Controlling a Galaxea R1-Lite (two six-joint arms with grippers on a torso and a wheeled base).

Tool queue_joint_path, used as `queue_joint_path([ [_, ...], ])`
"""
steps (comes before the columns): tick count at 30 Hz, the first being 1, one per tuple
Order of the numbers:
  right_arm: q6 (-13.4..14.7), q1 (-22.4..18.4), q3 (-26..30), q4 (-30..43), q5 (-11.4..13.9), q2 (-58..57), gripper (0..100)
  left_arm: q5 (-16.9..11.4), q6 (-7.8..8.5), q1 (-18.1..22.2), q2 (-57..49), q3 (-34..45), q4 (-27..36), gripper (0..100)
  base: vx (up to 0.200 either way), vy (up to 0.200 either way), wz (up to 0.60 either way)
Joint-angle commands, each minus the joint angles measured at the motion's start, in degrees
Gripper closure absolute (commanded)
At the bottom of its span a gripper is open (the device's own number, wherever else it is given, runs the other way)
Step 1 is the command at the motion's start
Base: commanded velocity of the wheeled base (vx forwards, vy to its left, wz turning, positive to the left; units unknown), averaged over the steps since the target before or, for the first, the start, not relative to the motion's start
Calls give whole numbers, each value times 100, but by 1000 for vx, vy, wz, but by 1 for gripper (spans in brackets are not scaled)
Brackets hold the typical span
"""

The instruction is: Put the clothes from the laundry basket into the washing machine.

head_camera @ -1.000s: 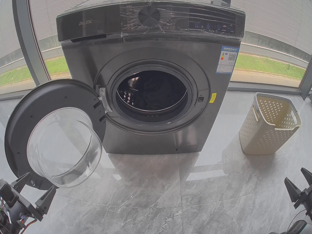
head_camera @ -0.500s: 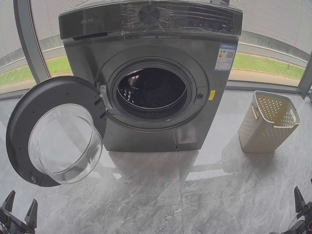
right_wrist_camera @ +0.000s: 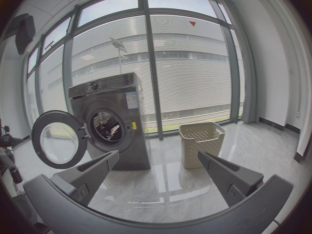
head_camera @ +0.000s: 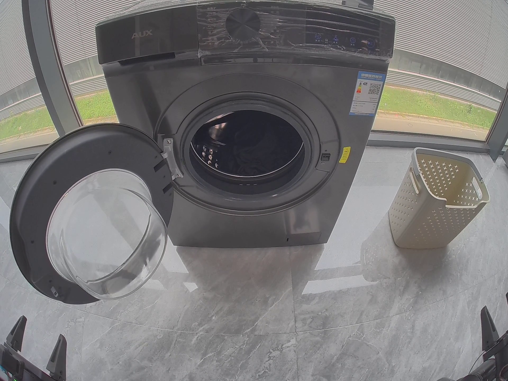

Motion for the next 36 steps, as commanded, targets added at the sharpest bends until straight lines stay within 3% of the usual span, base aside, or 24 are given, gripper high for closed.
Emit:
queue_joint_path([
  [1, -187, -15, 101, 26, 62, -85, 0, -33, 16, 3, -85, 106, -75, 0, 0, 0, 0],
  [2, -249, -15, 66, 211, -351, -85, 0, -33, 33, 3, -85, 106, -66, 0, 0, 0, 0],
  [4, -275, -23, -39, 510, -931, -85, 0, -33, 33, 3, -85, 106, -75, 0, 0, 0, 0],
  [5, -266, -15, -57, 554, -948, -85, 0, -33, 60, 3, -85, 106, -75, 0, 0, 0, 0],
  [6, -266, -6, -57, 563, -896, -85, 0, -42, 60, 3, -85, 106, -75, 0, 0, 0, 0],
  [8, -319, 3, 22, 571, -175, -85, 0, -33, 51, 3, -85, 106, -75, 0, -200, 0, 0],
  [10, -407, 20, 22, 607, 1, -50, 0, -24, 24, 3, -85, 106, -75, 0, -200, 0, 0],
  [15, -530, -15, 48, 563, -69, -24, 0, -7, 7, 12, -85, 106, -75, 0, -200, 0, 0],
  [24, -512, 3, 57, 536, -69, -85, 0, -24, 68, 12, -85, 106, -75, 0, 0, 0, 0],
  [36, -521, 3, 57, 536, -69, -85, 0, -77, 147, 12, -85, 106, -75, 0, 0, 200, 0],
])
